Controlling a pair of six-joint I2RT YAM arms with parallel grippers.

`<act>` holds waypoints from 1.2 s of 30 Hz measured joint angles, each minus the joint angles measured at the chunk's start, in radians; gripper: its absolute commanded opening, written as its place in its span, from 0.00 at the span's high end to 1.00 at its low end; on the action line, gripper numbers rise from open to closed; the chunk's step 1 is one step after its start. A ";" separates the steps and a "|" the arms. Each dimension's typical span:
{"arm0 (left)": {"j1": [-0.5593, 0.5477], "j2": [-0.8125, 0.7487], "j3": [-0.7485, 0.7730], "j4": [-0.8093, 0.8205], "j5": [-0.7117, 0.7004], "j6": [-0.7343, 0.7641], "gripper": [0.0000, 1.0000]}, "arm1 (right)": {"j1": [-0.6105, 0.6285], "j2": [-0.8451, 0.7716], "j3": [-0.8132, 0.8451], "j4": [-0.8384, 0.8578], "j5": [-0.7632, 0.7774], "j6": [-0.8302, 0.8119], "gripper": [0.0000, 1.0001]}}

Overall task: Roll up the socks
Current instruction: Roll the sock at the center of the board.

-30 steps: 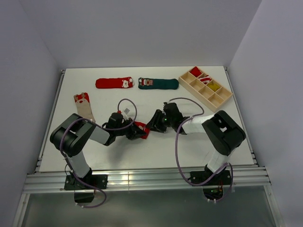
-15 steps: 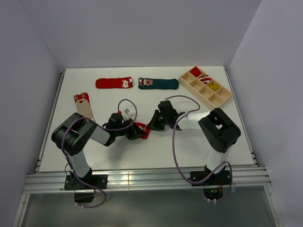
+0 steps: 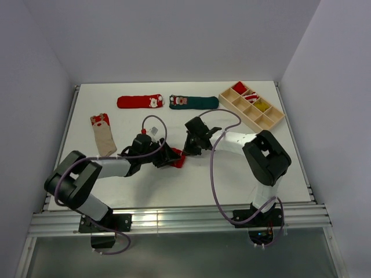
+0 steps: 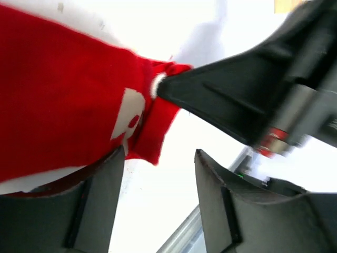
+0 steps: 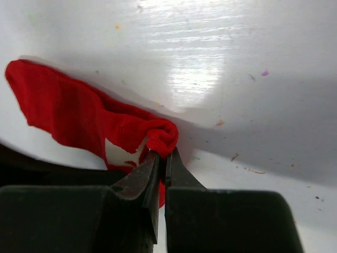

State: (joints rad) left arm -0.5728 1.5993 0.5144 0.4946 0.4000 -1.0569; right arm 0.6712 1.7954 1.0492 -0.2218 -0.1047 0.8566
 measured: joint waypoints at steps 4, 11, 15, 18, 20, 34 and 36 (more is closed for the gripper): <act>-0.067 -0.126 0.074 -0.208 -0.190 0.100 0.38 | 0.000 0.029 0.039 -0.066 0.030 -0.009 1.00; -0.329 -0.168 0.167 -0.352 -0.542 0.273 0.40 | 0.001 0.050 0.096 -0.145 0.052 -0.016 1.00; -0.458 -0.132 0.206 -0.409 -0.743 0.372 0.41 | 0.001 0.057 0.110 -0.164 0.056 -0.018 1.00; -0.507 -0.076 0.239 -0.431 -0.846 0.420 0.41 | 0.001 0.058 0.111 -0.167 0.055 -0.018 1.00; -0.527 -0.042 0.254 -0.444 -0.903 0.446 0.41 | 0.001 0.058 0.111 -0.167 0.055 -0.018 1.00; -0.555 0.056 0.317 -0.454 -1.061 0.550 0.48 | 0.001 0.061 0.118 -0.178 0.045 -0.018 1.00; -0.555 0.074 0.323 -0.452 -1.061 0.554 0.50 | 0.000 0.061 0.118 -0.182 0.044 -0.018 1.00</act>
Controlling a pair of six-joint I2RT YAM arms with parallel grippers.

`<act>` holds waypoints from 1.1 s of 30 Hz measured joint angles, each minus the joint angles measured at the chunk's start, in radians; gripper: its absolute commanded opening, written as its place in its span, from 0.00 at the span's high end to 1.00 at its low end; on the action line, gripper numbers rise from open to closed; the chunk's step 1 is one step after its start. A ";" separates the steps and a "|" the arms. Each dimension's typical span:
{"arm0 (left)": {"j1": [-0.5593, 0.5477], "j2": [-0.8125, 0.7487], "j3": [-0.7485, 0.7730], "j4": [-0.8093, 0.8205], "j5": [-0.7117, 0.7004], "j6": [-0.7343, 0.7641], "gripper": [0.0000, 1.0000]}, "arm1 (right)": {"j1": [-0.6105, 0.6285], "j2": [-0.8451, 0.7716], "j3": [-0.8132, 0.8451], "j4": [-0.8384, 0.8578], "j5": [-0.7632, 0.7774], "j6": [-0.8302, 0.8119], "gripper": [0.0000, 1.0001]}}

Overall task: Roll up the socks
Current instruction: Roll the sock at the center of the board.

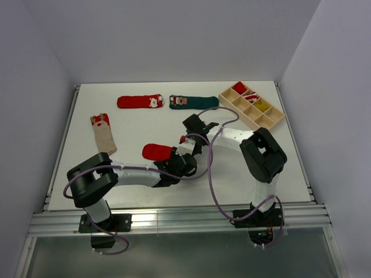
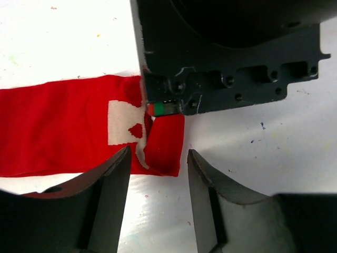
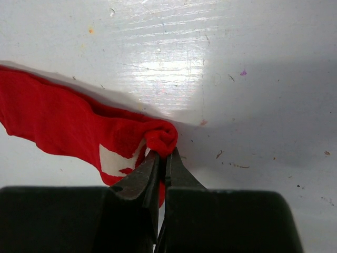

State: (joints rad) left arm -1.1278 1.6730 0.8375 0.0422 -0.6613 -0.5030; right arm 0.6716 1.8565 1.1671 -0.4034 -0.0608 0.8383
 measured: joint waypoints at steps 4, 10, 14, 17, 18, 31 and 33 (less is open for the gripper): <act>-0.005 0.040 0.013 0.007 -0.005 0.008 0.52 | 0.000 0.005 0.006 -0.002 -0.005 0.000 1.00; -0.019 0.077 0.034 0.002 -0.037 0.012 0.56 | -0.008 0.013 0.008 -0.002 -0.025 0.001 1.00; -0.039 0.107 0.057 -0.010 -0.060 0.013 0.57 | -0.010 0.013 0.009 -0.002 -0.029 0.001 1.00; -0.050 0.129 0.075 -0.020 -0.077 0.012 0.59 | -0.009 0.013 0.009 -0.002 -0.029 0.001 1.00; -0.052 0.134 0.080 -0.024 -0.084 0.012 0.61 | -0.009 0.013 0.009 -0.001 -0.029 0.001 1.00; -0.068 0.172 0.122 -0.081 -0.139 -0.019 0.99 | -0.012 0.013 0.001 0.023 -0.043 0.003 0.99; -0.066 0.169 0.120 -0.084 -0.135 -0.027 1.00 | -0.012 0.008 -0.013 0.049 -0.054 0.006 0.91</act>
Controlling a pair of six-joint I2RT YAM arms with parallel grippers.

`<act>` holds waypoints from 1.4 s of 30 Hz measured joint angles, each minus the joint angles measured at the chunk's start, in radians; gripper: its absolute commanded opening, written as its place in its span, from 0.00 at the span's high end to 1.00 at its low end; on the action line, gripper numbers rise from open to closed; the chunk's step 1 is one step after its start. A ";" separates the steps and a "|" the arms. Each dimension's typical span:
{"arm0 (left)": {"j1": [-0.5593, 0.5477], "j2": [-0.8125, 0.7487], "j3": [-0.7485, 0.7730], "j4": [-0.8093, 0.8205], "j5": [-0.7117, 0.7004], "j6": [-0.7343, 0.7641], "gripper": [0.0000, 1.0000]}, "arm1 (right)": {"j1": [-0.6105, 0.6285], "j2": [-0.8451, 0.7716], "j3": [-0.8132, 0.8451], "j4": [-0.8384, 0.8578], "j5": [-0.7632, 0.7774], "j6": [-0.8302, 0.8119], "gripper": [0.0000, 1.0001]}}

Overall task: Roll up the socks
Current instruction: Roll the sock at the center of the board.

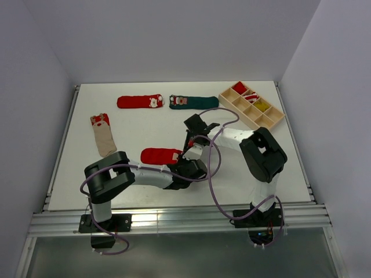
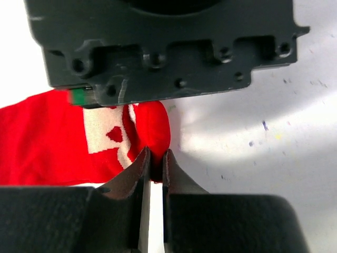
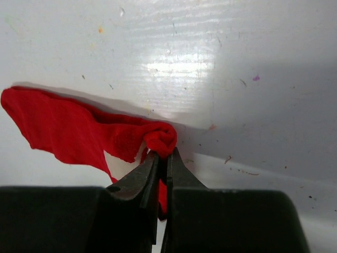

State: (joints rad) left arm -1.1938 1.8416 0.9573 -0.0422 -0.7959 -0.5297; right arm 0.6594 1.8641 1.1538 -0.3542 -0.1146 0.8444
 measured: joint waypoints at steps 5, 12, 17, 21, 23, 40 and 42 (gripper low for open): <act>0.039 -0.079 -0.067 0.020 0.111 -0.038 1.00 | -0.001 -0.033 -0.052 0.049 -0.029 0.021 0.77; 0.218 -0.219 -0.224 0.145 0.382 -0.168 1.00 | -0.006 -0.118 -0.135 0.155 -0.013 0.057 0.61; 0.341 -0.287 -0.360 0.302 0.584 -0.263 1.00 | -0.024 -0.221 -0.196 0.244 -0.003 0.078 0.57; 0.432 -0.296 -0.446 0.442 0.732 -0.345 1.00 | -0.031 -0.243 -0.232 0.331 -0.013 0.081 0.57; 0.477 -0.296 -0.496 0.526 0.804 -0.389 1.00 | -0.032 -0.242 -0.257 0.374 -0.030 0.081 0.57; 0.673 -0.093 -0.698 1.097 1.126 -0.664 1.00 | -0.013 -0.156 -0.328 0.636 -0.157 0.087 0.47; 0.679 -0.062 -0.707 1.152 1.144 -0.686 1.00 | -0.009 -0.150 -0.335 0.649 -0.166 0.087 0.47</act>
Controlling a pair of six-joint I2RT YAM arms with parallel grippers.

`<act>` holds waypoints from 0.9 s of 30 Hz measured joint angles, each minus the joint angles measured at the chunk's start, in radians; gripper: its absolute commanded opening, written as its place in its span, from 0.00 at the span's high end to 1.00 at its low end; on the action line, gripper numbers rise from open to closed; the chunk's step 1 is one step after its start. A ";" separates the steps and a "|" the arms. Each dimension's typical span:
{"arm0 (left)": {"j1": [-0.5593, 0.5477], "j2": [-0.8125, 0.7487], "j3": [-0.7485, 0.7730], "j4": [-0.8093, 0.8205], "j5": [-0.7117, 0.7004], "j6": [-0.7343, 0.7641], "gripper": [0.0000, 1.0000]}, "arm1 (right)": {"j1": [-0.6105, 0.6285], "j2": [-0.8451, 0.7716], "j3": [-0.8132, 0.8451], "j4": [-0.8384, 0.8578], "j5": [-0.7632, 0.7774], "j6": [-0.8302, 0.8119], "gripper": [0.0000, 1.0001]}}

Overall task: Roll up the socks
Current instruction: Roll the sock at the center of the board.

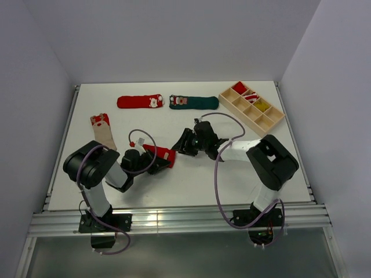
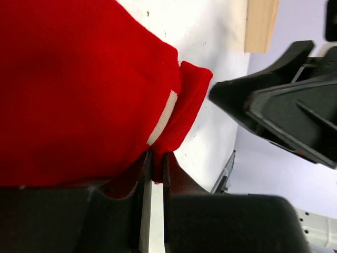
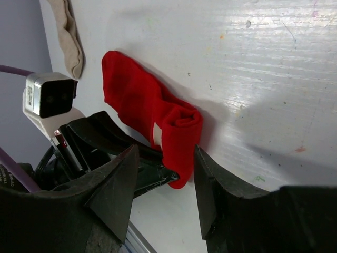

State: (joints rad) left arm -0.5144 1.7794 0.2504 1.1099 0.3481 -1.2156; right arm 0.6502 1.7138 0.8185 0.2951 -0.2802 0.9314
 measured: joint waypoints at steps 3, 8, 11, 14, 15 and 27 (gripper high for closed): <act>0.006 0.032 -0.008 0.055 0.019 -0.021 0.99 | 0.002 0.024 -0.012 0.024 -0.010 0.004 0.47; 0.007 0.045 -0.013 0.079 0.033 -0.037 0.99 | 0.003 0.077 -0.027 0.036 -0.026 0.008 0.47; 0.007 0.047 -0.014 0.083 0.035 -0.040 1.00 | 0.003 0.097 -0.027 0.066 -0.042 0.015 0.48; 0.008 0.058 -0.014 0.098 0.040 -0.047 1.00 | 0.003 0.113 -0.026 0.094 -0.053 0.019 0.49; 0.009 0.062 -0.015 0.102 0.041 -0.051 1.00 | 0.003 0.118 -0.026 0.104 -0.056 0.021 0.49; 0.011 0.066 -0.015 0.108 0.047 -0.056 1.00 | 0.004 0.147 -0.026 0.173 -0.100 0.031 0.50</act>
State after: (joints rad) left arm -0.5034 1.8450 0.2356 1.2175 0.3950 -1.2720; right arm 0.6540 1.8606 0.7925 0.4679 -0.3798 0.9627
